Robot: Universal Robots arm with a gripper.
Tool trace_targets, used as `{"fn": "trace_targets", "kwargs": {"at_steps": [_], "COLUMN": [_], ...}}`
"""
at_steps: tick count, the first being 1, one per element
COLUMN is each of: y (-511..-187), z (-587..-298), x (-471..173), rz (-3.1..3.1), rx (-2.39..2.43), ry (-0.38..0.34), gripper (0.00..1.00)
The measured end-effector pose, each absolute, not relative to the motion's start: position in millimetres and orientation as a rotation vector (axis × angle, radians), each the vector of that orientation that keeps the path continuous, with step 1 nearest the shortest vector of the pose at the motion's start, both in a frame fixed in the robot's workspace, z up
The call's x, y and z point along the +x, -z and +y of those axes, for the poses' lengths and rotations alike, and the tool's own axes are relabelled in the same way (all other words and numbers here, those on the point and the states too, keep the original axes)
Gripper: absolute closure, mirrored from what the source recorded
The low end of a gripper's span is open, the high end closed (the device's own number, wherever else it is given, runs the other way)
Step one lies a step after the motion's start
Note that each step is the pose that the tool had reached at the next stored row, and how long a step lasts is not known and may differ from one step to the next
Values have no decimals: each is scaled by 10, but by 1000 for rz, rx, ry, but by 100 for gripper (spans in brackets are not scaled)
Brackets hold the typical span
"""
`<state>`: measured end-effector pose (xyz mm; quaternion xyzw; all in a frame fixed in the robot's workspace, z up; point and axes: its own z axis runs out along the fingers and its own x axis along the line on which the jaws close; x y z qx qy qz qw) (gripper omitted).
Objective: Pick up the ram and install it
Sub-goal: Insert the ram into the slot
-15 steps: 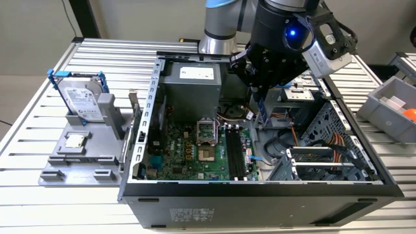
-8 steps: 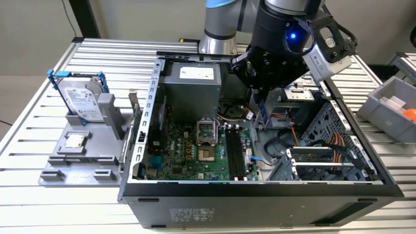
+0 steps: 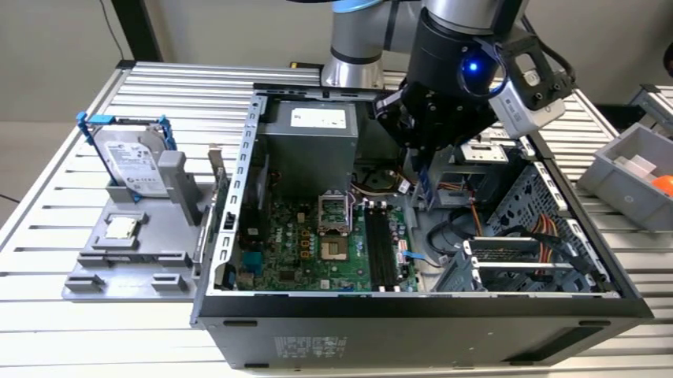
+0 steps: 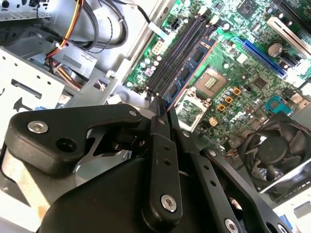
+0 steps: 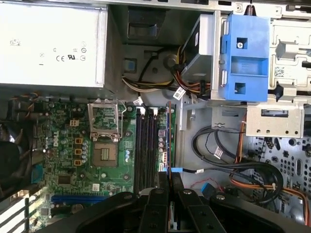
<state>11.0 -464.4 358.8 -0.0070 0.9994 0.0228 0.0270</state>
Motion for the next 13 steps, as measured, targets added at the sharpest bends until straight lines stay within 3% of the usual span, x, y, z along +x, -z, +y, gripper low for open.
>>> {"fn": "trace_targets", "kwargs": {"at_steps": [13], "y": [-3452], "z": [-4644], "x": [110], "rz": [3087], "rx": [-22], "ry": [-67], "gripper": [100]}}
